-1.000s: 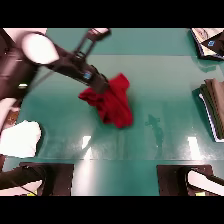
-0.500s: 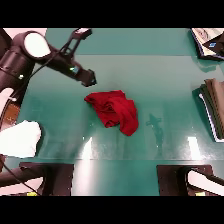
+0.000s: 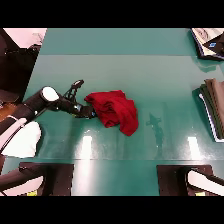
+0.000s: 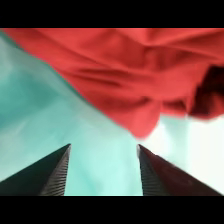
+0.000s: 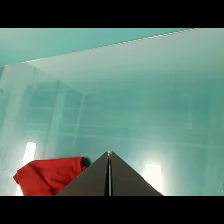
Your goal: Fold the shirts.
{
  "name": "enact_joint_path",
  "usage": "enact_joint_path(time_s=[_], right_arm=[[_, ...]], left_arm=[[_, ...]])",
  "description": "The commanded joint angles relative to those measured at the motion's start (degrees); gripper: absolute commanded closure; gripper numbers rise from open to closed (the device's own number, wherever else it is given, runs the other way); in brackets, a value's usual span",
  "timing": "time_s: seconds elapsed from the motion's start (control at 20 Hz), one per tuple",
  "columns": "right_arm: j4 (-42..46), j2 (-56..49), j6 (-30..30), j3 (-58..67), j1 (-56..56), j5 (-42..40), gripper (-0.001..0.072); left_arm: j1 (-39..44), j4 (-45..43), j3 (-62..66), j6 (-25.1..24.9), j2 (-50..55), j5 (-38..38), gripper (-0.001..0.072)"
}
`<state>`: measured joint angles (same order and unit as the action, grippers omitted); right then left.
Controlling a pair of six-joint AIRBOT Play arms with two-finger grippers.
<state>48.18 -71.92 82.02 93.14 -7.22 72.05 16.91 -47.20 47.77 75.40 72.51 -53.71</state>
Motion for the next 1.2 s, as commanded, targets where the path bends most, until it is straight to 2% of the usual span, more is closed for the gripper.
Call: enact_joint_path(time_s=[0.0,0.35,0.6,0.7,0.8,0.85,0.95,1.05,1.15], right_arm=[[-0.02,0.02,0.0,0.0,-0.02,0.11,0.0693],[-0.09,0.04,0.0,0.0,0.0,0.61,0.0692],[0.04,0.02,0.0,0.0,1.42,0.59,0.0692],[0.04,-0.04,0.0,0.0,1.95,0.59,0.0693],[0.13,-0.57,0.0,-0.07,3.04,0.96,0.0693],[0.09,-0.9,0.0,-0.09,3.17,1.77,0.0692],[0.17,-2.03,0.0,-0.17,4.22,5.53,0.0692],[2.25,-3.28,0.0,-0.63,6.16,9.73,0.0692],[3.21,-3.08,-0.02,-4.79,9.46,10.62,0.0692]], left_arm=[[-0.11,11.39,-6.64,-5.68,0.79,6.8,0.0189],[-0.11,21.18,-6.62,-11.98,4.76,8.22,0.019],[-0.11,22.82,-6.6,-12.85,6.84,8.68,0.0192],[-0.11,22.97,-6.58,-12.92,6.84,9.49,0.032],[-0.11,23.02,-6.58,-13.16,6.84,10.21,0.0362],[-0.11,23.04,-6.58,-14.05,6.84,10.19,0.0511],[-0.13,22.97,-6.4,-14.64,6.82,10.25,0.0679],[-0.13,20.28,-4.37,-14.97,6.38,9.16,0.0681],[-0.17,13.53,-1.42,-13.97,3.52,8.61,0.0681]])
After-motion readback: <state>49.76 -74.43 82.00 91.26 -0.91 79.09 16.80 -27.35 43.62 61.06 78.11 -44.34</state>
